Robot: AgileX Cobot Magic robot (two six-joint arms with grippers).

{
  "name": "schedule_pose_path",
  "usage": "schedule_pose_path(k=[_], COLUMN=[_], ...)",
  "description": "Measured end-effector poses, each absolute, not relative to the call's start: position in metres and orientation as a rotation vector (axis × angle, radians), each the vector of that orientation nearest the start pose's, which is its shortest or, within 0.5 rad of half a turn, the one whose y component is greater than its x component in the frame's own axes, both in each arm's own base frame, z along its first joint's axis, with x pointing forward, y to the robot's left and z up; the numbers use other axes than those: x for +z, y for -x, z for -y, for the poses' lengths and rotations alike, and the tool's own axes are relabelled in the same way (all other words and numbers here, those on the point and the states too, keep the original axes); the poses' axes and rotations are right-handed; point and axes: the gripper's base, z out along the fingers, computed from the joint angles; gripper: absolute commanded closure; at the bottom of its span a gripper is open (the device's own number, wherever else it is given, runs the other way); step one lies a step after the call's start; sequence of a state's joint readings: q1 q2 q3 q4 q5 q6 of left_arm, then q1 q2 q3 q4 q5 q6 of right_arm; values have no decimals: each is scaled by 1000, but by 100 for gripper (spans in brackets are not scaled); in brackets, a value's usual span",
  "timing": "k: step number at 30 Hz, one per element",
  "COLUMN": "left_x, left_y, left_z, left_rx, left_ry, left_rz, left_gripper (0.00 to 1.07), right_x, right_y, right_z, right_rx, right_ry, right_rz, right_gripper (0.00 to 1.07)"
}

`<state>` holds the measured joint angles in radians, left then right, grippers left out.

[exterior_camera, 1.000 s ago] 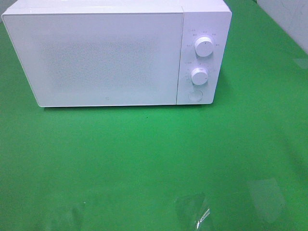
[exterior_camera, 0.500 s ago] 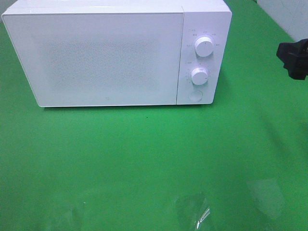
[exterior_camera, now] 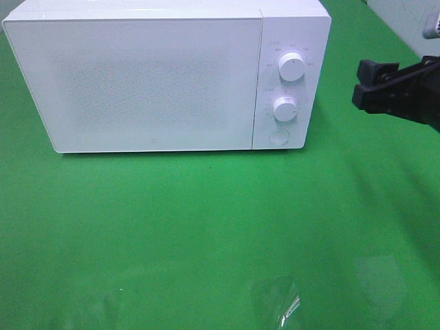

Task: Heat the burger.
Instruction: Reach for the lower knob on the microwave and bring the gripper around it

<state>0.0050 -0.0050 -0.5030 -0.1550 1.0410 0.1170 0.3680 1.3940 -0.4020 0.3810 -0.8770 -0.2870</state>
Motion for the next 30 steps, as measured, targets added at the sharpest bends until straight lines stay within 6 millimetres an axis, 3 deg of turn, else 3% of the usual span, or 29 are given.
schedule_pose_path(k=[12, 18, 21, 30], left_x=[280, 280, 280, 280], left_y=[6, 6, 6, 6], left_z=[12, 12, 12, 12], left_rx=[-107, -107, -107, -107], left_ry=[-118, -118, -118, -118], left_rz=[-2005, -2005, -2005, -2005], left_gripper=[7, 7, 7, 7], right_x=[178, 170, 163, 144], right_y=[-235, -237, -243, -263], right_z=[-108, -123, -138, -158], right_rx=[15, 16, 27, 15], right_ry=[27, 21, 50, 67], right_rz=[-1649, -1639, -1643, -1661], right_gripper=[32, 32, 32, 32])
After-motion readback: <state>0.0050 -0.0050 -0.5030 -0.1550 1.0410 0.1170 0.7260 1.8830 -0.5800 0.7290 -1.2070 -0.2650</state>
